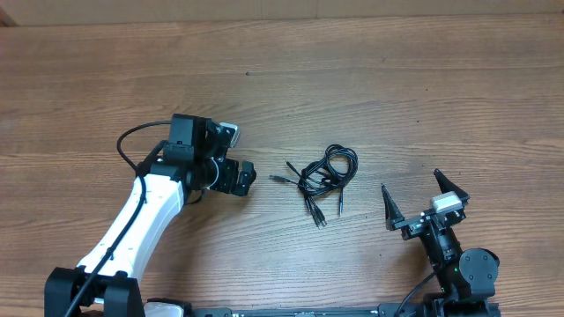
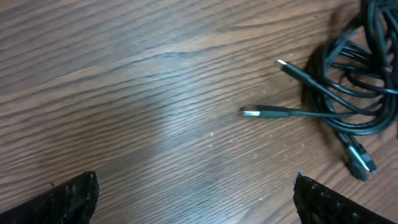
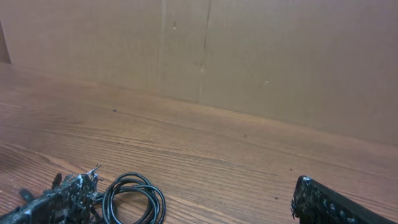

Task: Untangle cables
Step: 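Raise the left gripper and move it toward the black cable bundle, then lower the left gripper onto the cable bundle and close on loops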

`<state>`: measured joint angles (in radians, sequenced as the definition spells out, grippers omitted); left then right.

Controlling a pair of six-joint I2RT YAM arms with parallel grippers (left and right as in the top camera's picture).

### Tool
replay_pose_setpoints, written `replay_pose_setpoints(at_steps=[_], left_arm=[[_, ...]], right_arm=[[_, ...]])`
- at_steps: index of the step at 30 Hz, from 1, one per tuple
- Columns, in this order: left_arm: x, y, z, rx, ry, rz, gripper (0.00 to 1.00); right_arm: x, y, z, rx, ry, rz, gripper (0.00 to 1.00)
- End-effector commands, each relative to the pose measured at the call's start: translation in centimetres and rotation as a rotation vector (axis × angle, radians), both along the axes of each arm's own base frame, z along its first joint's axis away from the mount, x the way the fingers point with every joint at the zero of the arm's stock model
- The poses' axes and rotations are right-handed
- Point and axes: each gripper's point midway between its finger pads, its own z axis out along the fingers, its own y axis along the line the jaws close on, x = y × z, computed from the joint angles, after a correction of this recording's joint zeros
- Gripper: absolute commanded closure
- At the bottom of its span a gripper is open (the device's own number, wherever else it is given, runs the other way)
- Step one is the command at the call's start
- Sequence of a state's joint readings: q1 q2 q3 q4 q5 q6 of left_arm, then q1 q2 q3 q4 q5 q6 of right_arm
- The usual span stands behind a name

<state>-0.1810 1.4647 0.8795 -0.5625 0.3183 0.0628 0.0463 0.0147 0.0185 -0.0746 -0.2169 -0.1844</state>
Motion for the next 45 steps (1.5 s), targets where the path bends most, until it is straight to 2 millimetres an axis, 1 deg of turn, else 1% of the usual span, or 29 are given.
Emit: replay_pose_setpoints(at_steps=[1, 6, 9, 12, 18, 22, 26, 33, 38, 41, 45], left_arm=[[-0.1, -2.1, 0.7, -0.019, -0.020, -0.078, 0.00], [-0.1, -4.4, 1.1, -0.021, -0.063, -0.146, 0.00], [0.3, -6.1, 1.9, -0.036, -0.116, -0.188, 0.00], [0.2, -7.7, 3.2, -0.038, -0.121, -0.229, 0.00], [1.5, -8.4, 5.1, 0.061, -0.108, -0.264, 0.00], [2.4, -9.3, 5.7, 0.091, -0.085, -0.291, 0.00], [3.1, -10.5, 4.9, 0.110, -0.050, -0.333, 0.00], [3.5, -14.0, 2.6, 0.144, 0.024, -0.421, 0.00], [4.3, -16.5, 1.3, 0.137, 0.045, -0.421, 0.00], [4.6, -17.4, 0.5, 0.136, 0.058, -0.418, 0.00], [4.4, -18.5, -0.6, 0.136, 0.078, -0.420, 0.00]], right_arm=[[0.0, -0.2, 0.0, 0.000, -0.006, -0.013, 0.00], [0.0, -0.2, 0.0, 0.000, -0.007, -0.013, 0.00], [0.0, -0.2, 0.0, 0.000, -0.007, -0.013, 0.00], [0.0, -0.2, 0.0, 0.000, -0.007, -0.013, 0.00], [0.0, -0.2, 0.0, 0.000, -0.006, -0.013, 0.00], [0.0, -0.2, 0.0, 0.000, -0.006, -0.013, 0.00], [0.0, -0.2, 0.0, 0.000, -0.006, -0.013, 0.00], [0.0, -0.2, 0.0, 0.000, -0.007, -0.013, 0.00], [0.0, -0.2, 0.0, 0.000, -0.007, -0.013, 0.00], [0.0, -0.2, 0.0, 0.000, -0.006, -0.013, 0.00], [0.0, -0.2, 0.0, 0.000, -0.006, -0.013, 0.00]])
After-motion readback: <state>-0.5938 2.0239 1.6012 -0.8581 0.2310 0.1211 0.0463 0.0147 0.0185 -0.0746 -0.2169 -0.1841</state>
